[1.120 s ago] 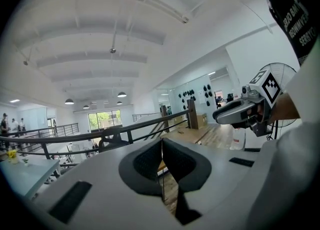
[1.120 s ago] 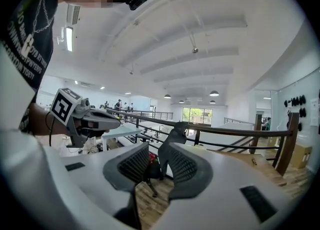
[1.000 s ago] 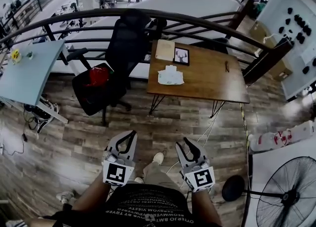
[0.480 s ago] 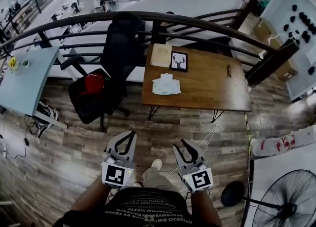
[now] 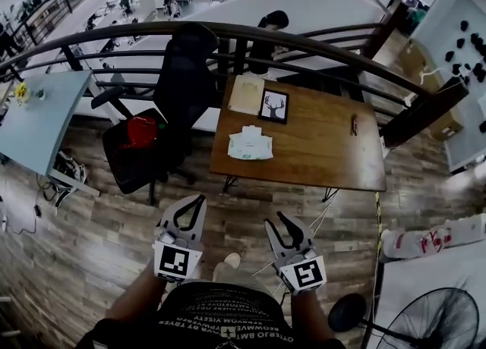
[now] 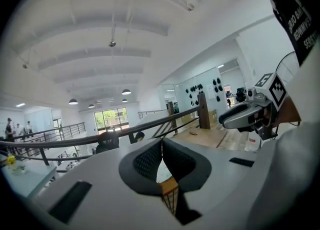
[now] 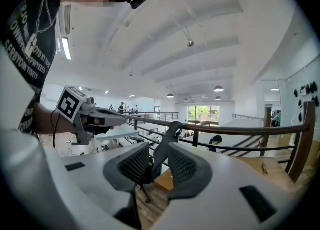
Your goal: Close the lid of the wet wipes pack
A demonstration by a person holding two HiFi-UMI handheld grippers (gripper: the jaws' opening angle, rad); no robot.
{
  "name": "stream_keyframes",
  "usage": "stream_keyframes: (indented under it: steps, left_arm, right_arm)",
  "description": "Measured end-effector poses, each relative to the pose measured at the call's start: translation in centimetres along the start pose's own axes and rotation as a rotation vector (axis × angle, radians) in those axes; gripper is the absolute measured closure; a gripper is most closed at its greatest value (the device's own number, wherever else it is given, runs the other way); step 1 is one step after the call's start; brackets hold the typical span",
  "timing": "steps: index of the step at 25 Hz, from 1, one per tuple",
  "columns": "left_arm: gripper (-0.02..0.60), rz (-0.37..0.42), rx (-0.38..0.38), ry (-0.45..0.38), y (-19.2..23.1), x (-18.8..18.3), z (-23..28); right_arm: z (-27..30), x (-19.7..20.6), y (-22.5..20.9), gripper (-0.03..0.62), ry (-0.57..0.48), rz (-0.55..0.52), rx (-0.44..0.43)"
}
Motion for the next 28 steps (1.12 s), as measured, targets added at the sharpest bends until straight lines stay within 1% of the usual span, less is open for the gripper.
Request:
stream_keyframes:
  steps: [6, 10, 14, 18, 24, 28]
  left_arm:
    - [0.552, -0.002, 0.008, -0.032, -1.7, -1.2, 2.4]
    - [0.552, 0.011, 0.024, -0.026, -2.6, -1.3, 2.8]
    - [0.552, -0.005, 0.004, -0.025, -2.0, -1.4, 2.7]
    - [0.552, -0.012, -0.006, 0.004, -1.5, -1.1, 2.9]
    - [0.552, -0.005, 0.026, -0.033, -1.7, -1.4, 5.0]
    - [0.552, -0.009, 0.044, -0.019, -1.0, -1.2, 6.9]
  right_arm:
    - [-0.1, -0.1, -2.8, 0.468, -0.018, -0.018, -0.014]
    - [-0.6, 0.0, -3.9, 0.471, -0.029, 0.005, -0.004]
    - [-0.3, 0.4, -4.2, 0.473, -0.025, 0.020, -0.011]
    - [0.1, 0.6, -4.0, 0.473, -0.029, 0.016, -0.022]
    - [0.5, 0.8, -5.8, 0.479, -0.025, 0.038, 0.010]
    - [1.9, 0.6, -6.8, 0.479, -0.017, 0.035, 0.015]
Point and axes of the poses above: the fingertips, and each gripper's own axes: z forward along the fingers, y to its left, x out of its underside, the point moved 6 cm from there along -z, backward along the fingers, and after that the axes turned 7 degrees about -x, right-handed, at the moved point
